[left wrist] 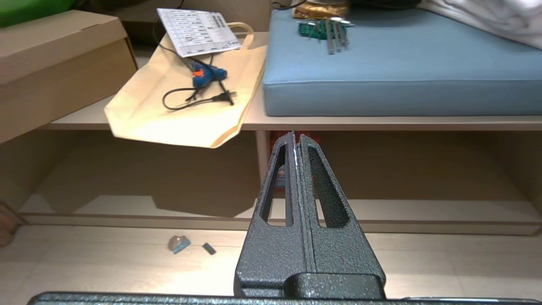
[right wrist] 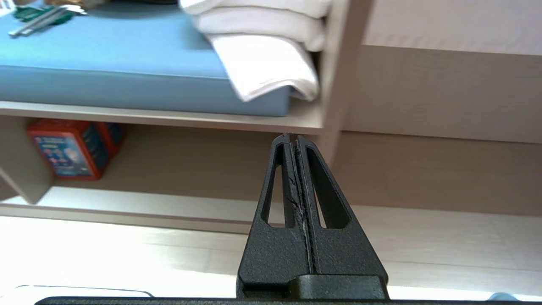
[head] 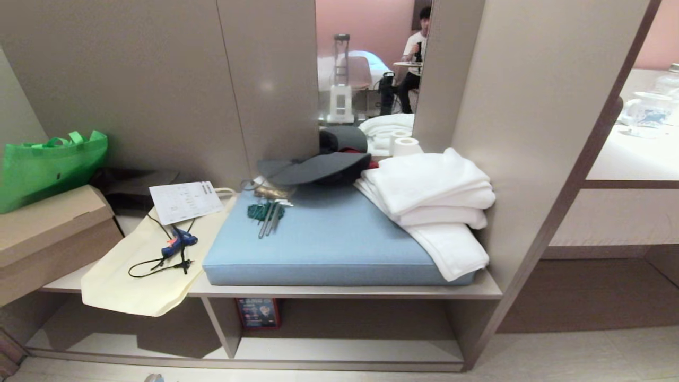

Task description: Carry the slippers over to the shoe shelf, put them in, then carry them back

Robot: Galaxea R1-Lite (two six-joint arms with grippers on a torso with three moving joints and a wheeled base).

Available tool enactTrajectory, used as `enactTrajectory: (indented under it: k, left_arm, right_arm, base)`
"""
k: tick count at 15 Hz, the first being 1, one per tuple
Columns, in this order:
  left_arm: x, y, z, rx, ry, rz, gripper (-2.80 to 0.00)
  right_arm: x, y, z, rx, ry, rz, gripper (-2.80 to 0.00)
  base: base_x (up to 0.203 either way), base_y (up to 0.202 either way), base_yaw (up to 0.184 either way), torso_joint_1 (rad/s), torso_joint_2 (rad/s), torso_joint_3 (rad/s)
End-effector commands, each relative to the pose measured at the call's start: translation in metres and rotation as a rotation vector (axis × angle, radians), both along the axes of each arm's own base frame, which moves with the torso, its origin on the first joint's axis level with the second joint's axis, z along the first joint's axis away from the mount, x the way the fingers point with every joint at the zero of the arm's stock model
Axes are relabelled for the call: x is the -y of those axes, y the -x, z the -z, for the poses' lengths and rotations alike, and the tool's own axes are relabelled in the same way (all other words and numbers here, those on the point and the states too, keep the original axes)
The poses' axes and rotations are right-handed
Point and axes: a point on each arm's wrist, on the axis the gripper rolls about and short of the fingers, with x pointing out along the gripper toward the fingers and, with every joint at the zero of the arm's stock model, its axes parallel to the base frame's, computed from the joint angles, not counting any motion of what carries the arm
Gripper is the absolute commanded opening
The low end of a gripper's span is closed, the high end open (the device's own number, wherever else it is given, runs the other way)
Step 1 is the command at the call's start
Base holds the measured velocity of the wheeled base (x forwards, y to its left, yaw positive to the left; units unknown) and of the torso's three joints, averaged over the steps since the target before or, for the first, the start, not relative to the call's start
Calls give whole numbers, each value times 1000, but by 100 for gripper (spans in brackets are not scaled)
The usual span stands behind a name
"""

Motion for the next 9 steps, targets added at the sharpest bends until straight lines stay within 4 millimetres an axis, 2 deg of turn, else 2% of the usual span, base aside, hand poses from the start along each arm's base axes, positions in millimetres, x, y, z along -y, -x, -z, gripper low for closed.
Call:
enactTrajectory:
  k: [1,7,9]
  left_arm:
    - [0,0,0,-1,0,-1,-280]
    - [0,0,0,0,0,-1,-280]
    - [0,0,0,0,0,-1,-280]
  right_arm:
    - [0,0,0,-1,0,-1,-280]
    - [0,0,0,-1,2,1,-280]
    - [0,0,0,-1,2,-1,-280]
  base:
    - [0,195,-1,7,2,2]
    - [0,192,-2,2,4,2]
    - [0,93,0,4,2,2]
